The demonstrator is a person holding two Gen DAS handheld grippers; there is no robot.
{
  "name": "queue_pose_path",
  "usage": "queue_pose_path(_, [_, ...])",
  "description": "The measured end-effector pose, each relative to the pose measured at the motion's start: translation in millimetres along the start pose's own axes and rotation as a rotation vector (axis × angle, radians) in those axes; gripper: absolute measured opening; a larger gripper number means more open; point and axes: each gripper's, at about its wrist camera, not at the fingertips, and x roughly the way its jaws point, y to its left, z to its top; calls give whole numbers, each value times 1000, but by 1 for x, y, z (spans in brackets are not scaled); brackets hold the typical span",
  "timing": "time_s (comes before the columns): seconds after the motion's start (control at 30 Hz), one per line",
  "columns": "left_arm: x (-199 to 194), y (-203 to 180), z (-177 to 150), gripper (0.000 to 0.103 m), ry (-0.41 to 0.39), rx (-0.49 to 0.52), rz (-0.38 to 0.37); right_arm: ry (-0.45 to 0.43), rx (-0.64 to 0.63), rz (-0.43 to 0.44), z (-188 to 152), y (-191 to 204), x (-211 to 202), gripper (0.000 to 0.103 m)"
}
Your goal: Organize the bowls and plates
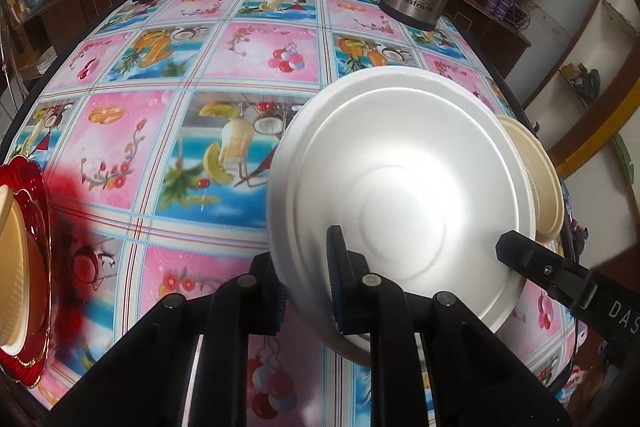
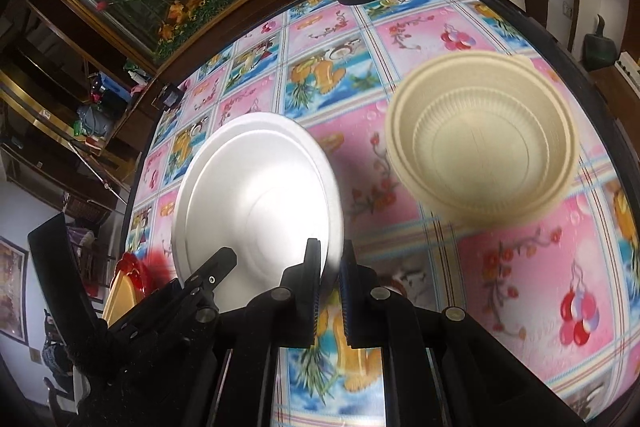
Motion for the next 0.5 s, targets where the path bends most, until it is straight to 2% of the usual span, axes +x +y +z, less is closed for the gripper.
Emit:
queue_pose_path(0.3, [-9,3,-16,15,-3,10,-8,-5,9,18,-22,-5,-6,9])
queue_pose_path(0.5, [-29,11,-23,15,-40,8,-11,-25,-5,44,-30,2,-15,9])
